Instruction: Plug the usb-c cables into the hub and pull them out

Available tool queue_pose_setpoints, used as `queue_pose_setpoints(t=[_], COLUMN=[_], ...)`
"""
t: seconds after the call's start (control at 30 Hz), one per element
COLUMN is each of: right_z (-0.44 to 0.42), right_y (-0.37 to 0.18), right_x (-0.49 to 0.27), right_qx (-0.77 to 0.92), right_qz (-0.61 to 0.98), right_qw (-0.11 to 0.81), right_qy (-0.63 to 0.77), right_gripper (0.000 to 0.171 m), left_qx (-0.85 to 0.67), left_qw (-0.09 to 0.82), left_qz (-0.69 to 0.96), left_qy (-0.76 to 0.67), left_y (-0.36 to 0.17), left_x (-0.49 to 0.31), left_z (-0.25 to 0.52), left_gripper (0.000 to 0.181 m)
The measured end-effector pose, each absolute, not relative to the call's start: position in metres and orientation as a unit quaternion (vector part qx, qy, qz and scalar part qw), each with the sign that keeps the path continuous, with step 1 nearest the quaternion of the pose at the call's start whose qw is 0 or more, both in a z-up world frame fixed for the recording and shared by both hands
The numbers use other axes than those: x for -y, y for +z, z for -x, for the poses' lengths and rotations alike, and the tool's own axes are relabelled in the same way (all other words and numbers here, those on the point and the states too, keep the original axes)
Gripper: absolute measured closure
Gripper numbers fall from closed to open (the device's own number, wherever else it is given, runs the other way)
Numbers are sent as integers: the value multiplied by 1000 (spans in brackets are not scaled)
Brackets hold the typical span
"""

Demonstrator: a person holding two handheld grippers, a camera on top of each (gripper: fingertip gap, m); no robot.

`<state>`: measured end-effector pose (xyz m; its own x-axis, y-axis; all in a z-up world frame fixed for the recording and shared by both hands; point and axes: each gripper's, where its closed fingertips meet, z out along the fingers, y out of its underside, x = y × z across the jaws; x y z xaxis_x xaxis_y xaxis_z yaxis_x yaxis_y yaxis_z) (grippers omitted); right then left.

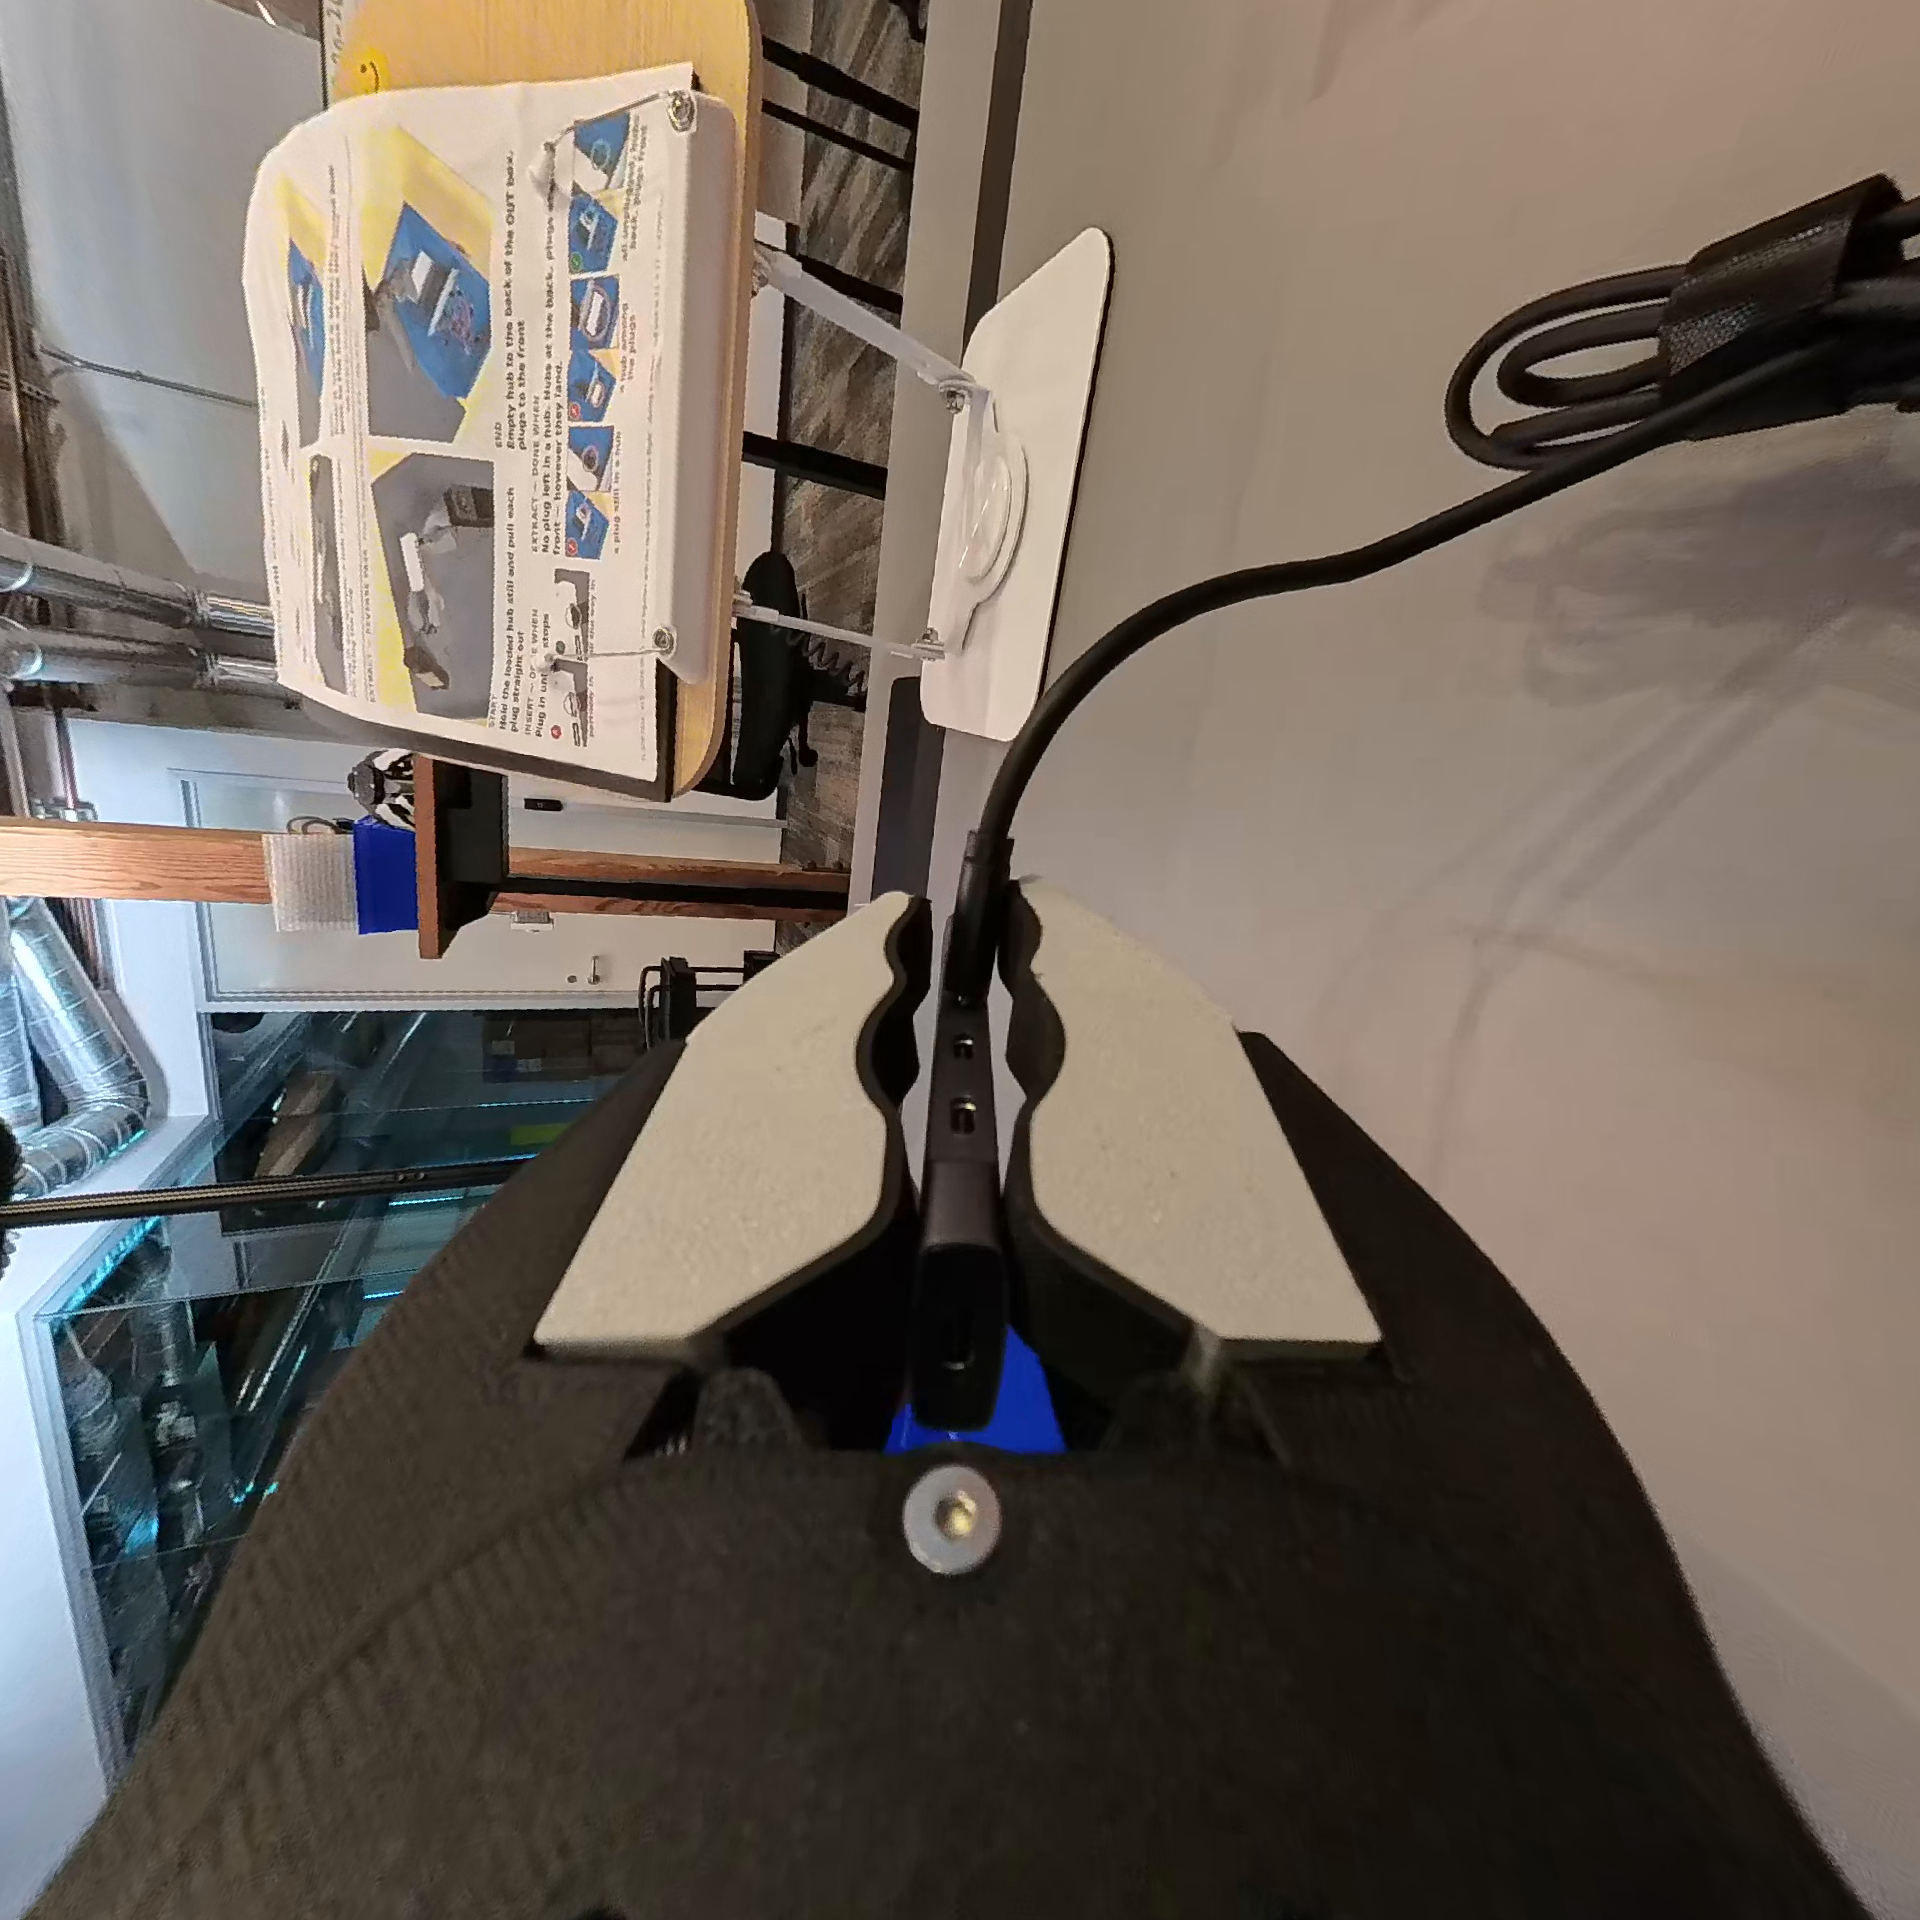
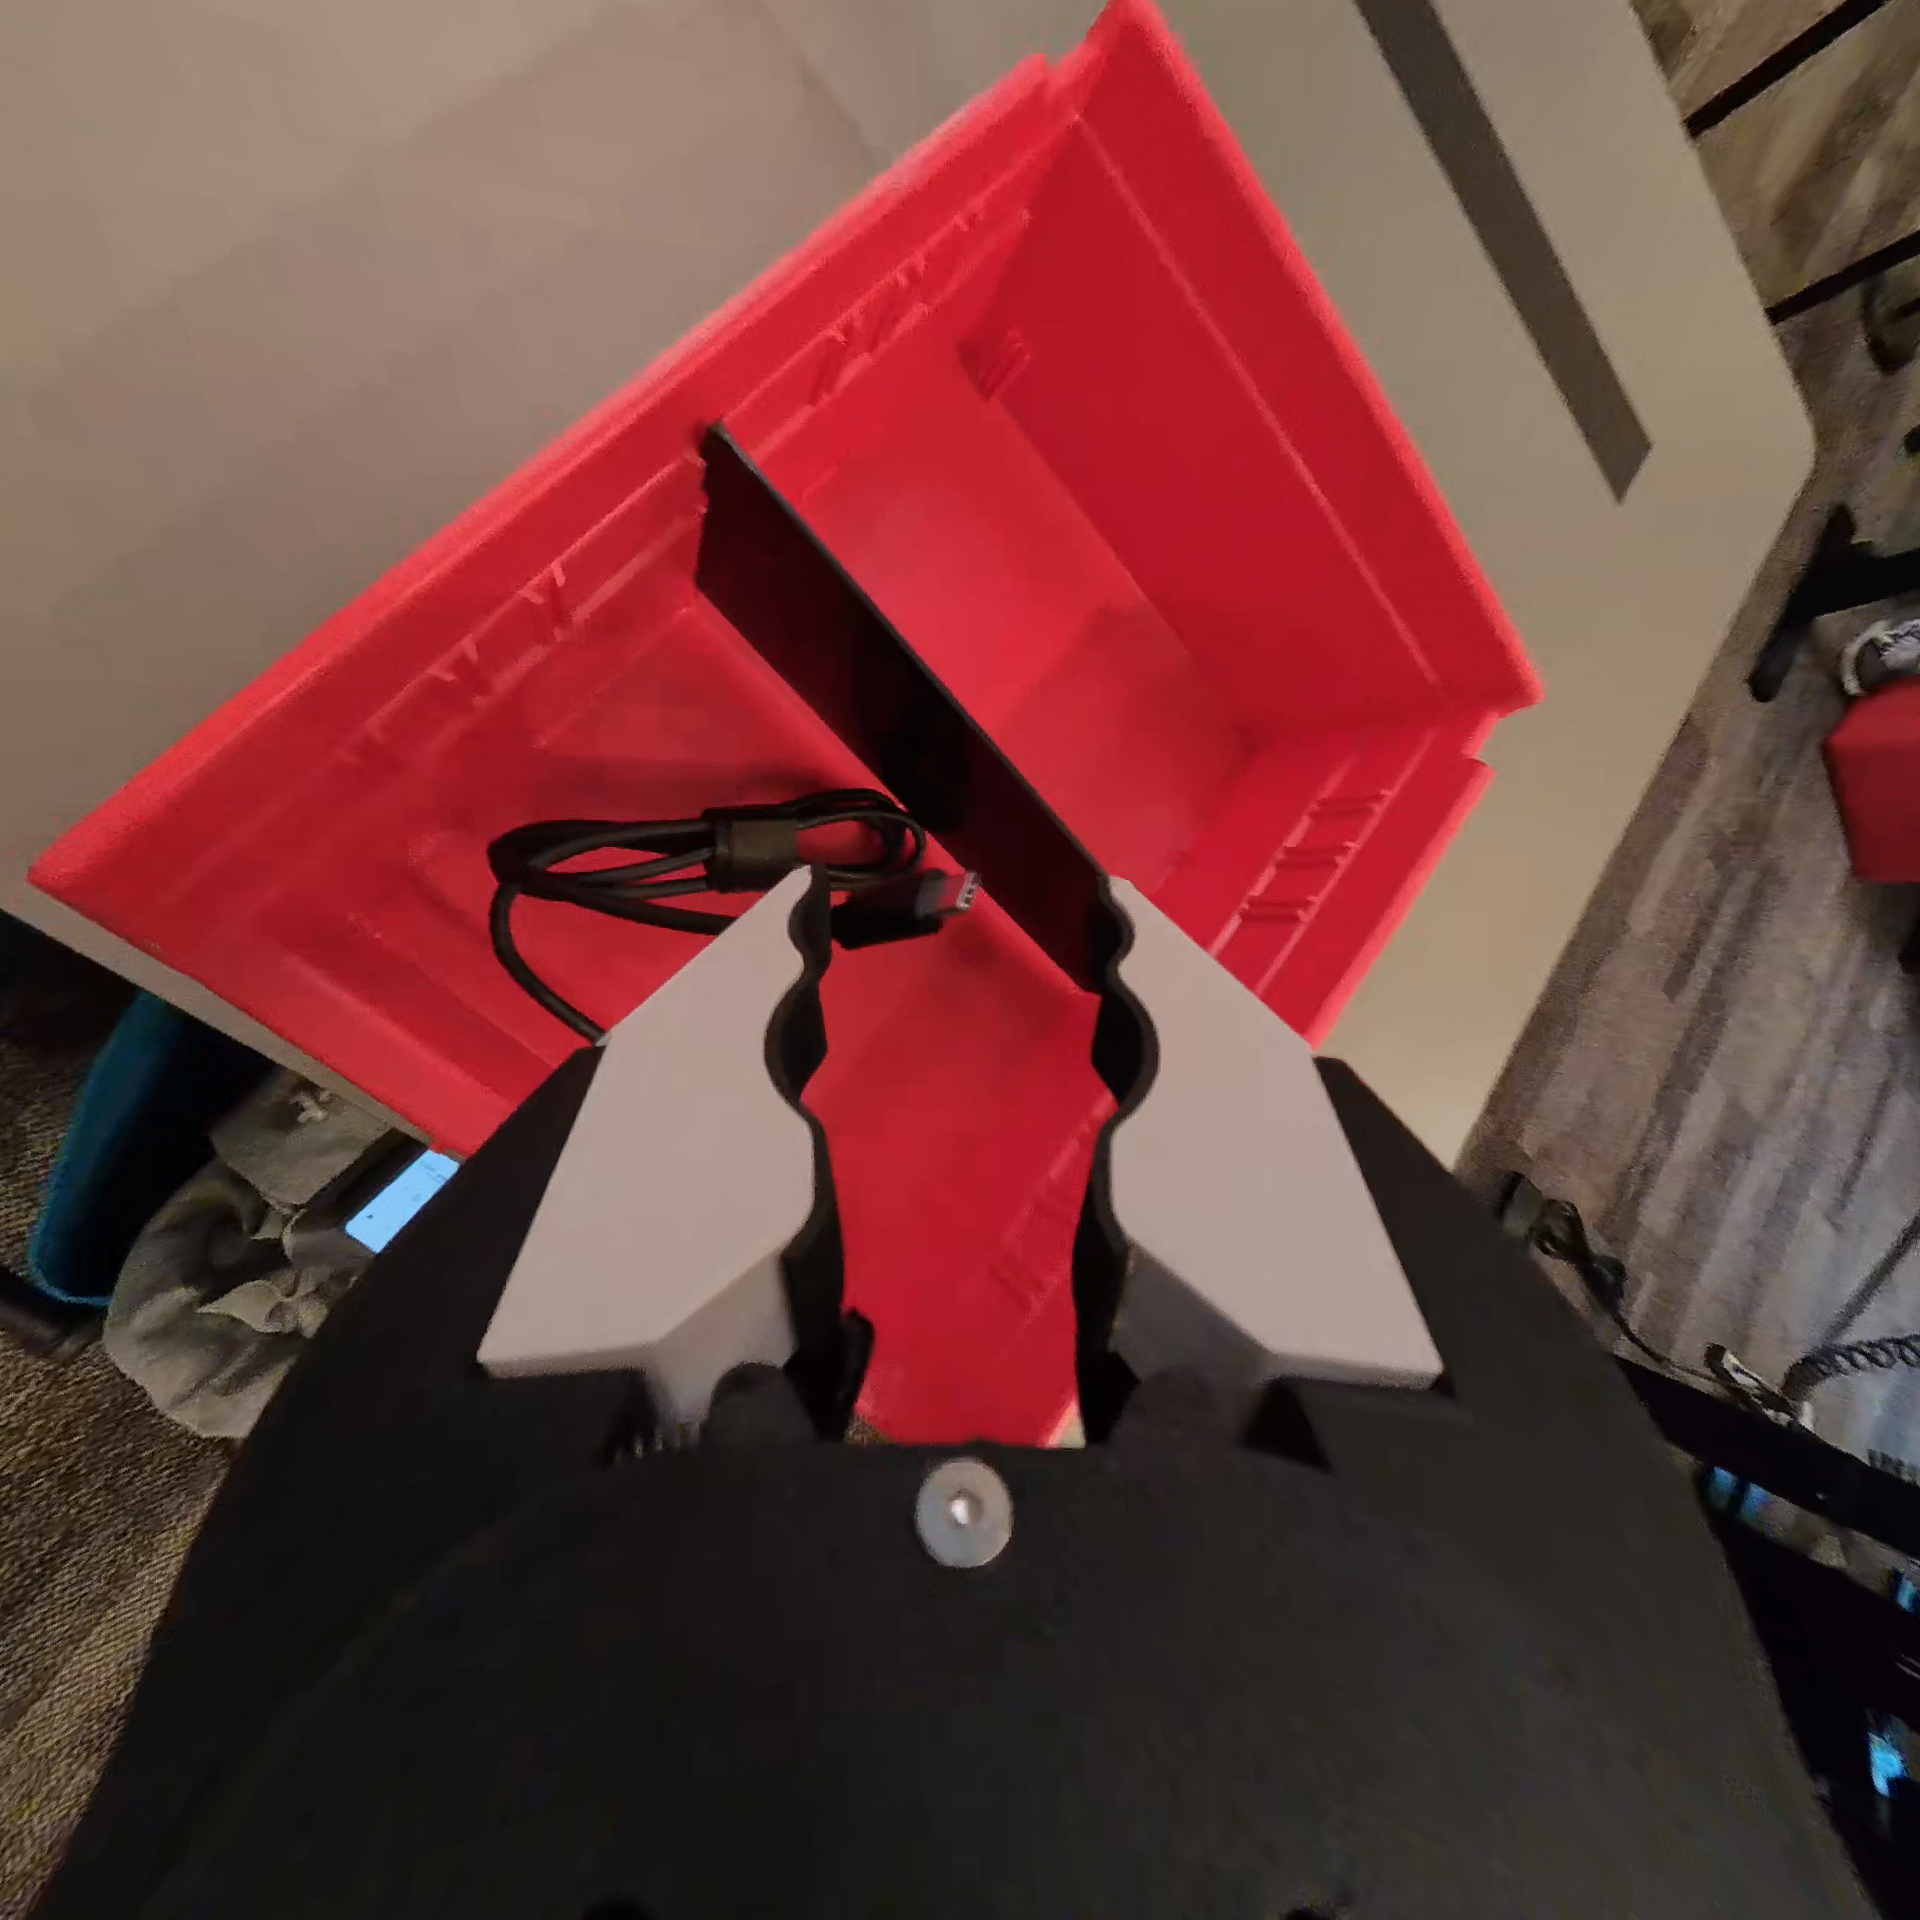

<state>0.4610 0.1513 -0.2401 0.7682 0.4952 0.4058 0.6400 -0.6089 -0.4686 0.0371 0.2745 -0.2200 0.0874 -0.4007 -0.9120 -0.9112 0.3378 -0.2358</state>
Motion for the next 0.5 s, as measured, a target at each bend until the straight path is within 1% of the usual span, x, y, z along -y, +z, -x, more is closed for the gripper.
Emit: queue_pose_setpoints(t=[0.1,0.2,0.27,0.37,0.43,0.5], right_z=[-466,-466,-457,-404,-354,-302], right_y=[-233,-219,-199,-167,-150,-132], right_x=[-145,-143,-144,-143,-141,-140], right_qx=[322,308,307,347,386,407], right_qz=[889,884,868,821,782,739], right_qw=[302,330,366,443,488,536], right_qy=[-120,-124,-134,-96,-50,4], right_gripper=[116,118,121,130,130,134], left_qx=[-627,-626,-626,-624,-622,-620], left_qw=[525,526,527,532,538,543], left_qz=[522,521,521,519,515,514], left_qy=[245,244,242,241,240,239], left_y=[-219,-220,-221,-220,-218,-216], left_x=[-274,-272,-271,-271,-269,-268], left_z=[-36,-35,-36,-38,-40,-42], left_gripper=[169,169,169,169,169,169])
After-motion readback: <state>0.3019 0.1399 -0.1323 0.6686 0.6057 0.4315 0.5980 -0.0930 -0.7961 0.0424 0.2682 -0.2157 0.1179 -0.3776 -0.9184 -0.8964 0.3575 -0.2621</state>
